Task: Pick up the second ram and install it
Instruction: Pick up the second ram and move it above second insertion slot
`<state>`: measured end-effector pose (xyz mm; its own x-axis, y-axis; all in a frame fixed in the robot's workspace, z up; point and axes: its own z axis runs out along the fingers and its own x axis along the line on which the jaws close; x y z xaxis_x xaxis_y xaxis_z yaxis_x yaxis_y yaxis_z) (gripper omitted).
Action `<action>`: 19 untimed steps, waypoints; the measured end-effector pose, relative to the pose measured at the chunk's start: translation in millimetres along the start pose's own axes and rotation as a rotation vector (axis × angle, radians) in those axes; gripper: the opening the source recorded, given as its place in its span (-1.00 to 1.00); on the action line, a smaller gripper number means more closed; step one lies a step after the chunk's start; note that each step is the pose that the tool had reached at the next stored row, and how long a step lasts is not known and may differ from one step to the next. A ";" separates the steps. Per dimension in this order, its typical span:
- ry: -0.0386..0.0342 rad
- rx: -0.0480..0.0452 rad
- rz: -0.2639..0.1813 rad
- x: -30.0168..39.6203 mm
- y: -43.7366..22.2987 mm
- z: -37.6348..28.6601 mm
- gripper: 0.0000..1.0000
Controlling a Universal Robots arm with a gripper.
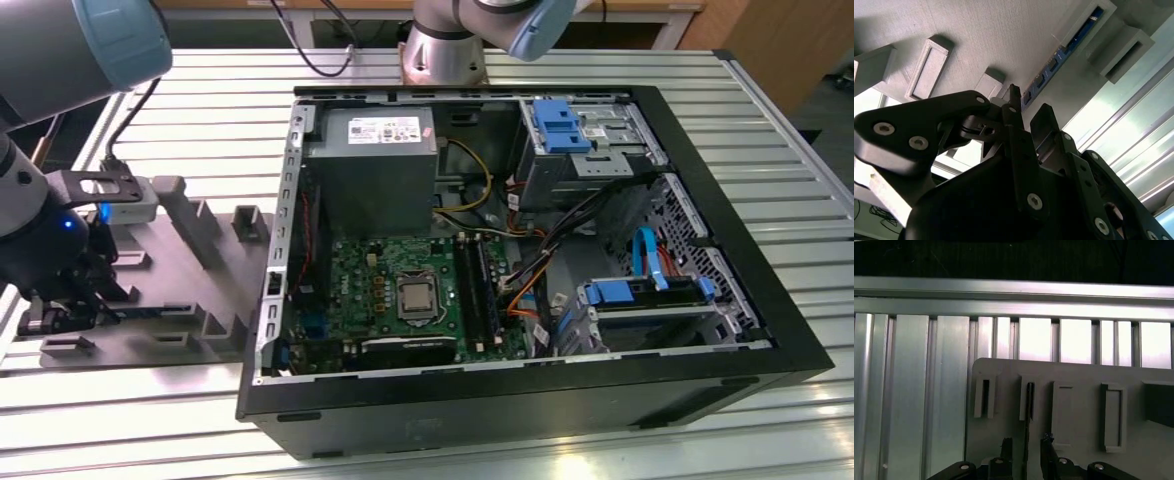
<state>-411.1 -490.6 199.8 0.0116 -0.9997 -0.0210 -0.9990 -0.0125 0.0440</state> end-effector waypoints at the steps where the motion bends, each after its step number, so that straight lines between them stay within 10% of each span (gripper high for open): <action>1: -0.0001 0.0000 0.000 0.0 0.0 0.2 -0.29; 19: 0.0000 0.0000 0.000 0.0 -0.1 1.8 -0.45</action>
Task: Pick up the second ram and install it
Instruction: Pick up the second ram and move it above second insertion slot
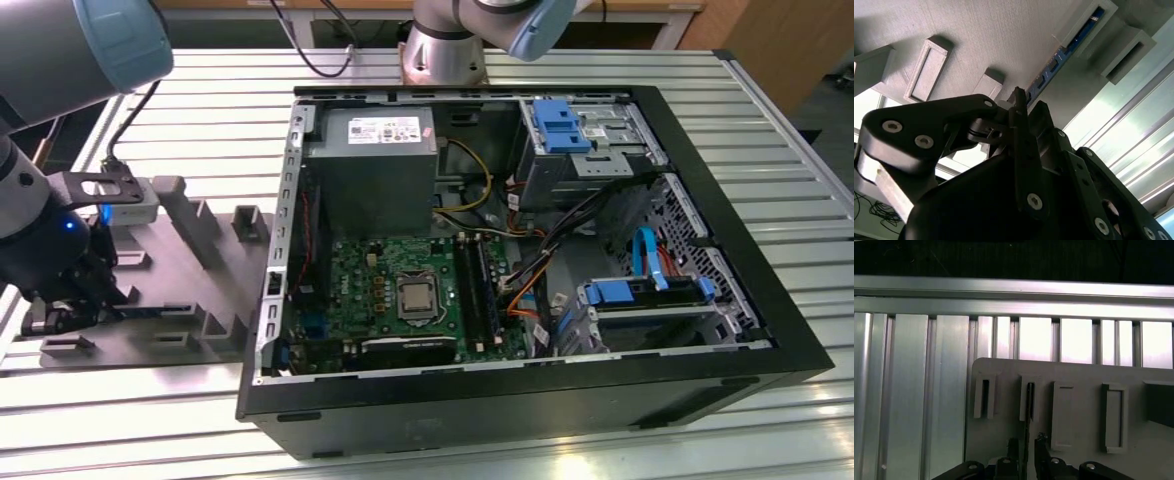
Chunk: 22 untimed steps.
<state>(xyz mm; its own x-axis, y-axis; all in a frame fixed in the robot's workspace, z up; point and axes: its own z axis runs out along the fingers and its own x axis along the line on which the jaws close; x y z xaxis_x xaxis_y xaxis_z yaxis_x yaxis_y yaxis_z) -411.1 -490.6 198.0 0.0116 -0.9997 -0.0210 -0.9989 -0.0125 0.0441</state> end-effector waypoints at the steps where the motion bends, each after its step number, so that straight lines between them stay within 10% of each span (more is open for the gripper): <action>1: 0.0000 0.0000 0.000 0.0 0.0 0.0 -0.47; 5: 0.0001 -0.0001 0.000 0.0 0.0 0.1 -0.74; 22: 0.0004 -0.0002 -0.010 0.0 0.0 0.4 -0.74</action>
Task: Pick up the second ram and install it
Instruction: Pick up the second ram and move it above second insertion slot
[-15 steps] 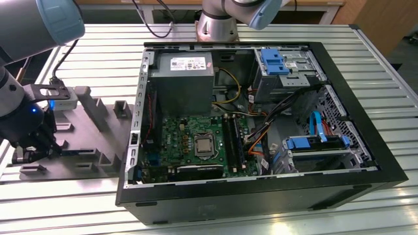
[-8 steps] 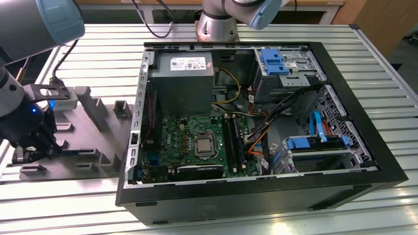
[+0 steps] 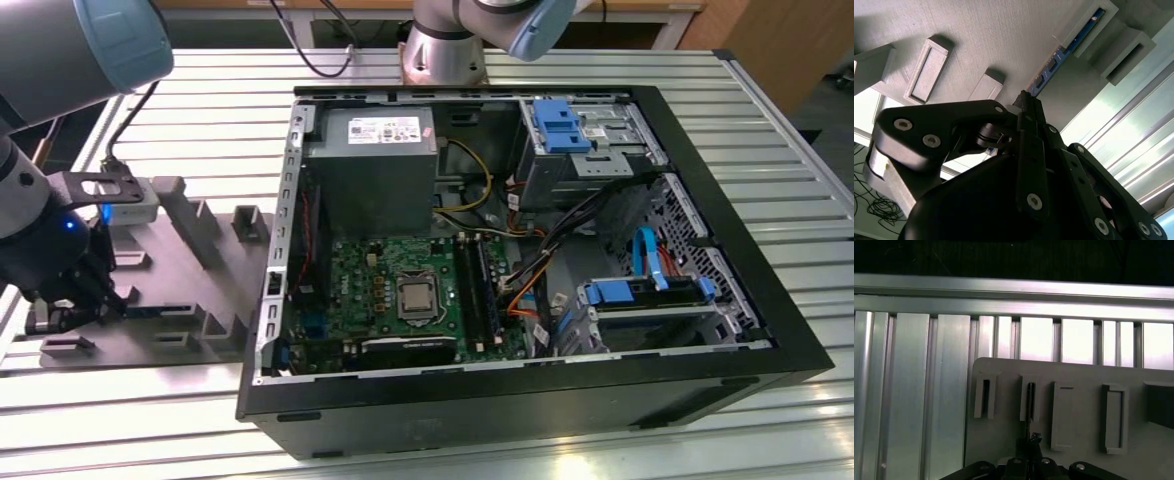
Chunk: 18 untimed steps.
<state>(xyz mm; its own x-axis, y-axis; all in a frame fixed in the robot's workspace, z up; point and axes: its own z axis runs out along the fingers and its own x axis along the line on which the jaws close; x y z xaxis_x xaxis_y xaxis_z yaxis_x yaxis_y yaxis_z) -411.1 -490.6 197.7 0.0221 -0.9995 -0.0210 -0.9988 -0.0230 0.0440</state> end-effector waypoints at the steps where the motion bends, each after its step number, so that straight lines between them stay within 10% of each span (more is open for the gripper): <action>1: -0.0001 0.0002 0.000 0.0 0.0 -0.2 -0.74; 18: -0.0001 0.0000 0.000 -0.1 0.1 -2.3 -0.76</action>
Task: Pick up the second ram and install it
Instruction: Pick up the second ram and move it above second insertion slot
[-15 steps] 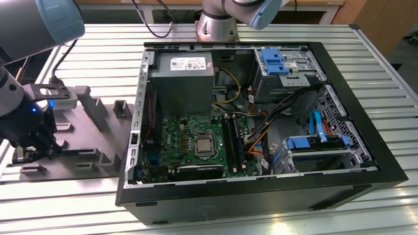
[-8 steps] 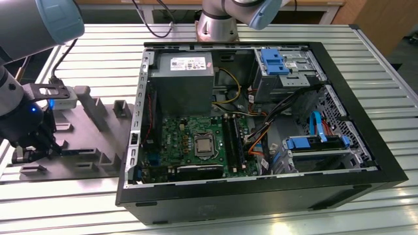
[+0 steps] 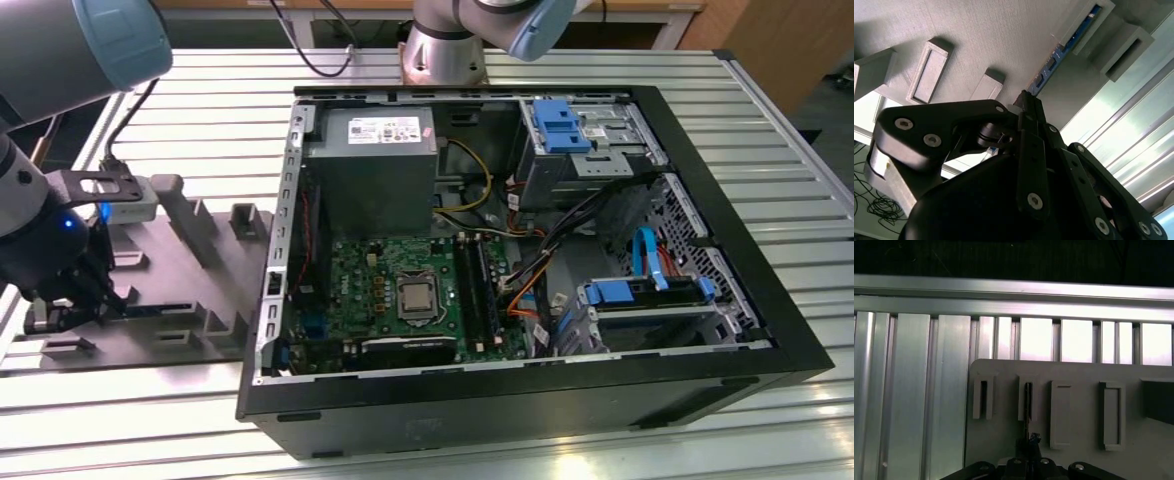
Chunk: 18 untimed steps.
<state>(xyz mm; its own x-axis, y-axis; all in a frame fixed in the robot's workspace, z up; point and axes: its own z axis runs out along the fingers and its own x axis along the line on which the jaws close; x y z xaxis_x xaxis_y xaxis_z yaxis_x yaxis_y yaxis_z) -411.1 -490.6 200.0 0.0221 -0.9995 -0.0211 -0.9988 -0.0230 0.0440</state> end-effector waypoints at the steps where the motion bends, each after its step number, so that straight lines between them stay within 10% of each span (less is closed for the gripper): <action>1: 0.0001 0.0000 0.000 0.0 0.0 -0.2 -0.76; 18: 0.0001 0.0000 0.000 -0.5 1.1 -25.3 -0.76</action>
<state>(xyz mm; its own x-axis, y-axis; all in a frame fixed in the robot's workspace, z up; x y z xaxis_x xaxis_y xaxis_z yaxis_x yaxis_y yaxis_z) -411.1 -490.6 225.3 0.0221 -0.9995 -0.0210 -0.9988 -0.0230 0.0440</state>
